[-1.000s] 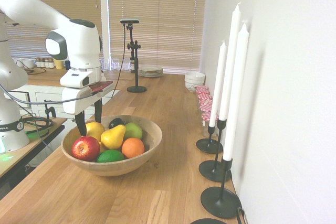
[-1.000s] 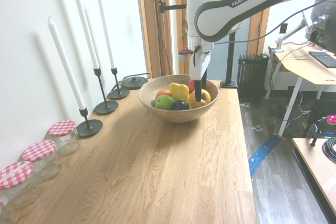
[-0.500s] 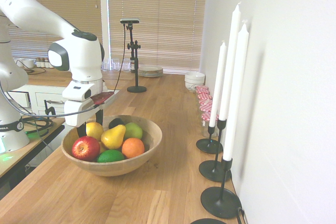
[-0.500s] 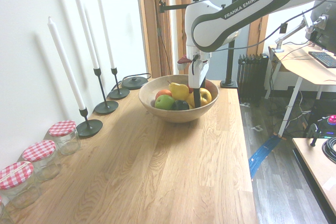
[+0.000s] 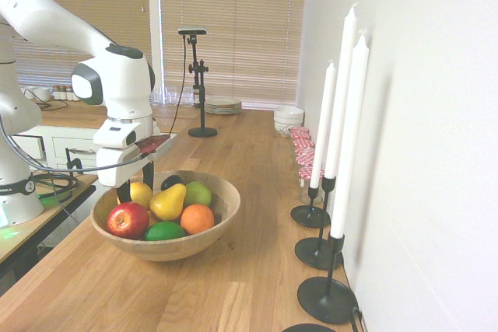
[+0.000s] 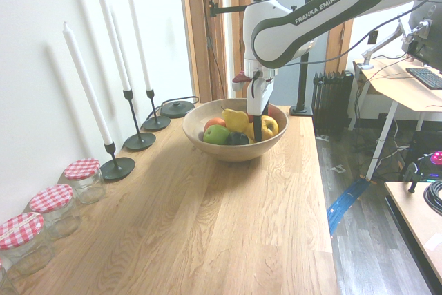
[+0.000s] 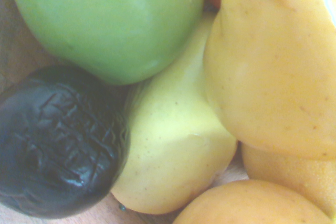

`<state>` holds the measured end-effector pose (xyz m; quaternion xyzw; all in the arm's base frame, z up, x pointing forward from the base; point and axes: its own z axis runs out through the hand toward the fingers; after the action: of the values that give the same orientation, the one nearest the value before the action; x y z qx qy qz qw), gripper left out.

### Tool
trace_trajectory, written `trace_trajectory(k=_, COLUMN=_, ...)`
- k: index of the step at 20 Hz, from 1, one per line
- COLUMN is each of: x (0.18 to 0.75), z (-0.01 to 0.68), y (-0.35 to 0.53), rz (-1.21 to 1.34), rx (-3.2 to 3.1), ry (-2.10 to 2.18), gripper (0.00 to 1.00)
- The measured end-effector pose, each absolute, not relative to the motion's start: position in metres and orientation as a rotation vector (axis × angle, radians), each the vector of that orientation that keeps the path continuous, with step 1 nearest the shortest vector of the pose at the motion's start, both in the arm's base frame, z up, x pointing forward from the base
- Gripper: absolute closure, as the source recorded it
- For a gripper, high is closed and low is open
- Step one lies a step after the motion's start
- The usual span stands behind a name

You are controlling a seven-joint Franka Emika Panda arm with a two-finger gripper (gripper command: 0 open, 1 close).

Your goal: Take pear out of the basket

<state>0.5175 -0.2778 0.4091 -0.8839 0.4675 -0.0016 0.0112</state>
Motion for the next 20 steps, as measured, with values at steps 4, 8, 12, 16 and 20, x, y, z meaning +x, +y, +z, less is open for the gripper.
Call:
trace_trajectory(k=4, x=0.517, z=0.411, y=-0.278, rz=-0.011, rx=-2.756, ry=1.458, gripper=1.0)
trace_trajectory(k=8, x=0.517, z=0.44, y=-0.273, rz=-0.071, rx=-2.757, ry=1.441, gripper=1.0)
trace_trajectory(k=12, x=0.509, z=0.516, y=-0.249, rz=-0.189, rx=-2.76, ry=1.413, gripper=1.0)
trace_trajectory(k=16, x=0.509, z=0.583, y=-0.195, rz=-0.295, rx=-2.774, ry=1.369, gripper=1.0)
trace_trajectory(k=20, x=0.532, z=0.606, y=-0.115, rz=-0.346, rx=-2.818, ry=1.301, gripper=1.0)
